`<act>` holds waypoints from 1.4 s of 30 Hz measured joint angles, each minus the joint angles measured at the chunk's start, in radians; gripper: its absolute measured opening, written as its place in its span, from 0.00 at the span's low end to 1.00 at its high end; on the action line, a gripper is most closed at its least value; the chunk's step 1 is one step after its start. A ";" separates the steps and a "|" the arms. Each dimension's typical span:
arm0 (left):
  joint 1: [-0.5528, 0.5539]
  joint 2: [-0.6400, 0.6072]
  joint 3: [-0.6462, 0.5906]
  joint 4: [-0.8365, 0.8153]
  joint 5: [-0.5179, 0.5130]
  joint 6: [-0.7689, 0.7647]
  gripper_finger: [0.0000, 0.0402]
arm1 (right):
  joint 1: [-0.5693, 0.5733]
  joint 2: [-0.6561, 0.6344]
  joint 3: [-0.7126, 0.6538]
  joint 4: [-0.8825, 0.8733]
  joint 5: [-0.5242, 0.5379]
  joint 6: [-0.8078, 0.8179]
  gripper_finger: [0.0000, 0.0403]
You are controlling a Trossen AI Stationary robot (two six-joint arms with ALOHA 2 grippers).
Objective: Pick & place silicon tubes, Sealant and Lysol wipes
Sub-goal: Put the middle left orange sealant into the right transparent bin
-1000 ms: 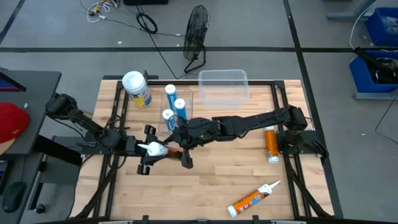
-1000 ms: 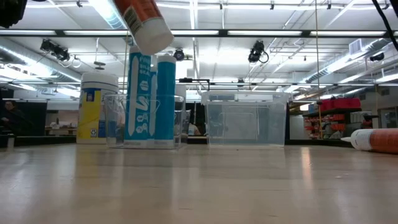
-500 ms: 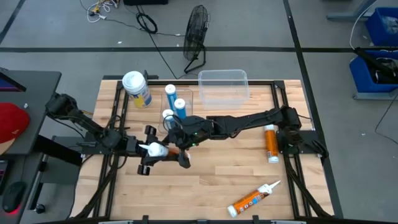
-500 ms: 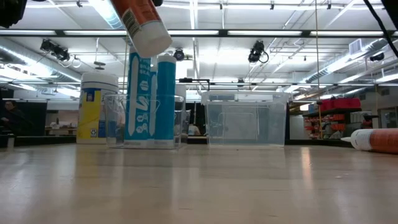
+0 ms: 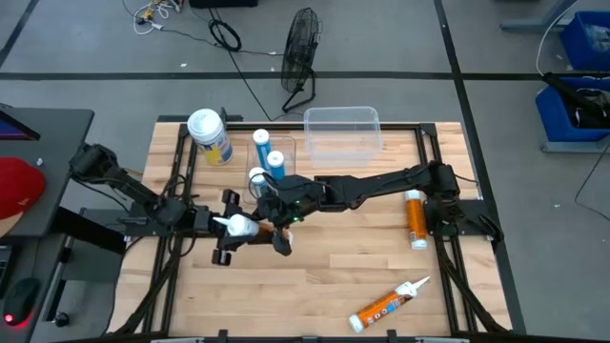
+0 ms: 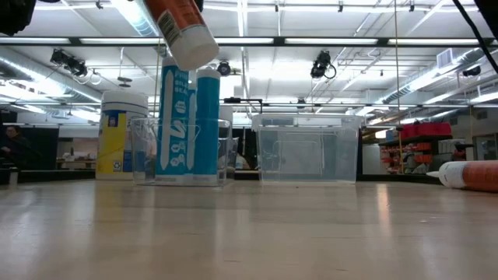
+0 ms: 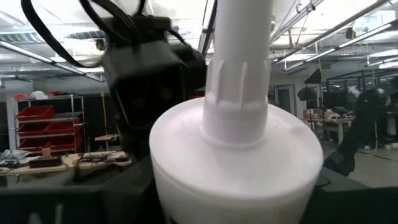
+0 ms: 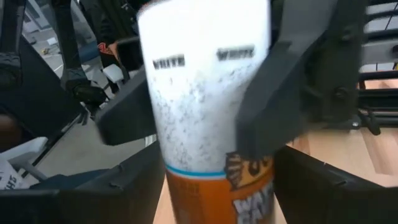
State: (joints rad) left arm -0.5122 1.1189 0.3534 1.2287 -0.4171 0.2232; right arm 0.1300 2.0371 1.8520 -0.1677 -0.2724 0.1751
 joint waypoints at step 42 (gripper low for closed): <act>-0.151 -0.002 0.002 -0.052 -0.287 0.130 0.82 | 0.035 -0.199 -0.001 -0.479 0.500 -0.151 0.45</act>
State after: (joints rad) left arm -0.6636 1.1164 0.3553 1.1766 -0.7038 0.3528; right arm 0.1646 1.8383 1.8507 -0.6472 0.2275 0.0240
